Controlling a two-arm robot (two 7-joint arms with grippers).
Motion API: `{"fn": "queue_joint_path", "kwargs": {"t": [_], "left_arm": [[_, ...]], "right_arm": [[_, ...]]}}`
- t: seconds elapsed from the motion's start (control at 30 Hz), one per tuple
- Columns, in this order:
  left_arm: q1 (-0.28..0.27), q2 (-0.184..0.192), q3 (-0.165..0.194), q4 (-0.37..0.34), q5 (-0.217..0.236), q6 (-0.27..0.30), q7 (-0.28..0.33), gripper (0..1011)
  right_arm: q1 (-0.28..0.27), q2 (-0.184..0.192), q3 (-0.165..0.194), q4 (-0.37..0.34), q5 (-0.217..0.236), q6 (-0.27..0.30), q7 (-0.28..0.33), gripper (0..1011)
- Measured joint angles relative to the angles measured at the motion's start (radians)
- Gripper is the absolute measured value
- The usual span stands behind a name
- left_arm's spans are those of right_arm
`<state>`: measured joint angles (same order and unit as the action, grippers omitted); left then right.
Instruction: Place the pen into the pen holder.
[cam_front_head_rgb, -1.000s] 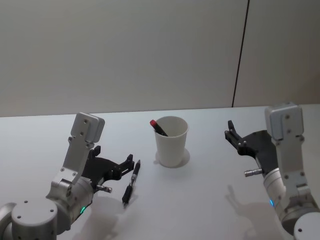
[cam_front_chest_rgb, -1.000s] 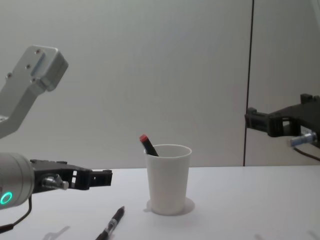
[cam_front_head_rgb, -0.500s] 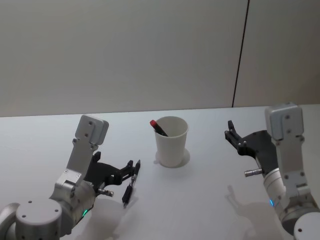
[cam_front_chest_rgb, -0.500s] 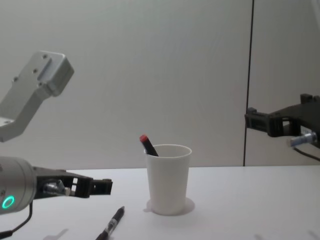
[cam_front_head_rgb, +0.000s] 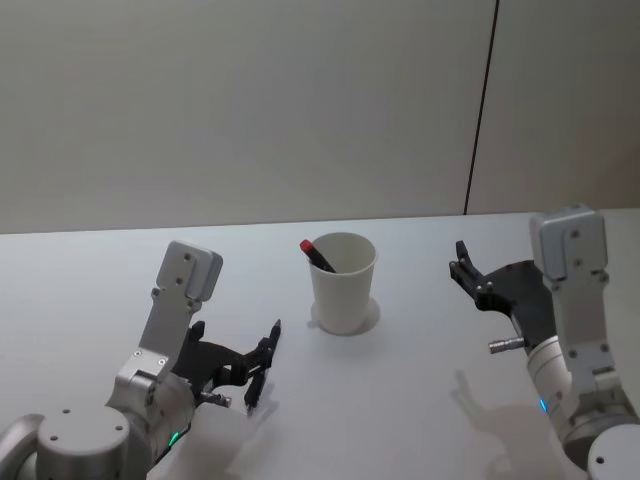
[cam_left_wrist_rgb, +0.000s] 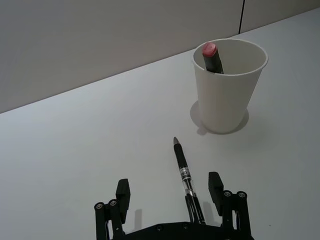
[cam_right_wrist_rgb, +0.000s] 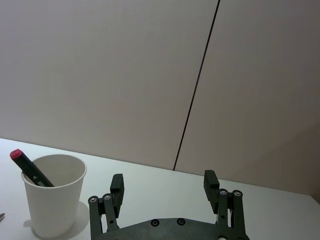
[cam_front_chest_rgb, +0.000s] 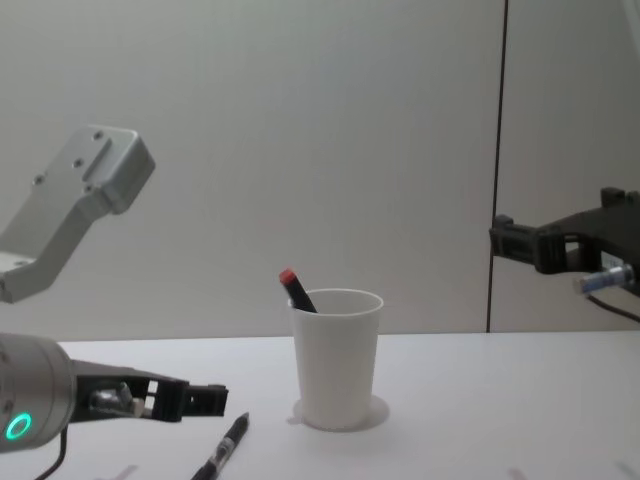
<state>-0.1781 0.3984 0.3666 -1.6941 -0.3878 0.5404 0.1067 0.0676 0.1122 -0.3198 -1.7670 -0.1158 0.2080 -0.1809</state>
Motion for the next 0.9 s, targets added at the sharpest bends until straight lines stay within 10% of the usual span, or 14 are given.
{"fn": "queue_joint_path", "kwargs": {"t": [0.9], "left_arm": [[0.009,-0.029,0.014,0.008,0.016,0.087,-0.023,1000]], "right_arm": [[0.0,0.0,0.0,0.0,0.0,0.0,0.0,1002]]}}
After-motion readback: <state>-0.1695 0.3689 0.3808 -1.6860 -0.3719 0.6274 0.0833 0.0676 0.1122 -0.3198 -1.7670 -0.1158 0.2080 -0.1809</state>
